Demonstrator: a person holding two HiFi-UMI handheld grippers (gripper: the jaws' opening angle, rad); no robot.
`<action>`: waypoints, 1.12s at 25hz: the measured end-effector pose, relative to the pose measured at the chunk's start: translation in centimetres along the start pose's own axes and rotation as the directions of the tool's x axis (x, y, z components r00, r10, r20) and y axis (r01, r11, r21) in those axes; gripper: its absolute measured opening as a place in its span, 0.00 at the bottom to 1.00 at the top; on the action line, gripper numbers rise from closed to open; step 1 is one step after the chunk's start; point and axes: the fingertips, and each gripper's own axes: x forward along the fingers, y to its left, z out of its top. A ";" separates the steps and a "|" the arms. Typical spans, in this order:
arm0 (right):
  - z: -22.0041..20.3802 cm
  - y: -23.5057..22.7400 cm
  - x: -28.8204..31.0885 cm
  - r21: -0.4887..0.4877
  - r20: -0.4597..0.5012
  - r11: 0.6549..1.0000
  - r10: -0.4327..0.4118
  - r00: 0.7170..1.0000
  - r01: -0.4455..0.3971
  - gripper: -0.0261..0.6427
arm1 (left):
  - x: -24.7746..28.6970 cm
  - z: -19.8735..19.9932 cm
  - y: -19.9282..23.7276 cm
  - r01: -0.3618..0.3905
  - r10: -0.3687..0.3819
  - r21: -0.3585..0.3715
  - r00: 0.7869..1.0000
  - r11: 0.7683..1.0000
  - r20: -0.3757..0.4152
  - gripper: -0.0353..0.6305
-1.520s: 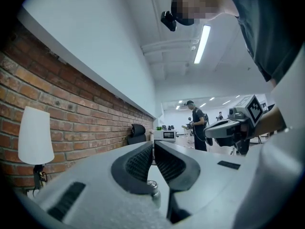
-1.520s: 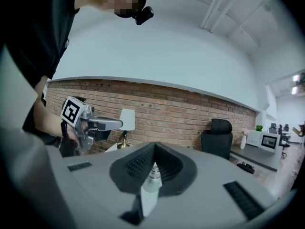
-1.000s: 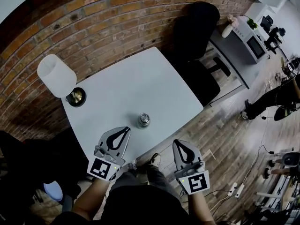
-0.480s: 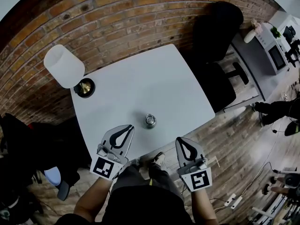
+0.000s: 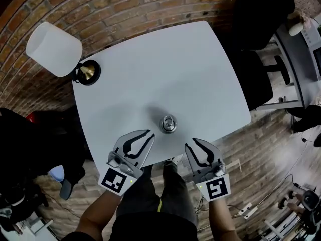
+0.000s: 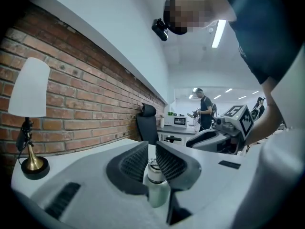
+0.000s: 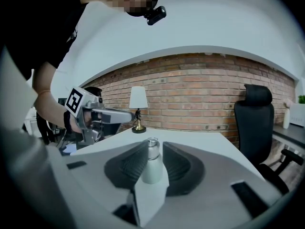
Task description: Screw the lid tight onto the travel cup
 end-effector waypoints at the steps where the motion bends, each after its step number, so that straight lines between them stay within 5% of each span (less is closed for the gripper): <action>1: -0.6 -0.1 0.5 0.002 0.000 1.000 0.013 1.000 -0.013 0.21 | 0.4 -0.5 -0.1 0.007 -0.007 0.003 1.000 1.000 -0.005 0.11; 22: -5.7 1.1 7.8 -0.054 0.054 0.960 0.276 0.960 -0.273 0.53 | 6.5 -4.1 -2.2 0.063 -0.063 0.019 0.998 0.998 0.006 0.53; 28: -6.0 1.6 9.1 -0.069 0.046 0.954 0.297 0.954 -0.293 0.55 | 7.3 -4.8 -2.7 0.050 -0.050 0.027 0.999 0.998 -0.012 0.55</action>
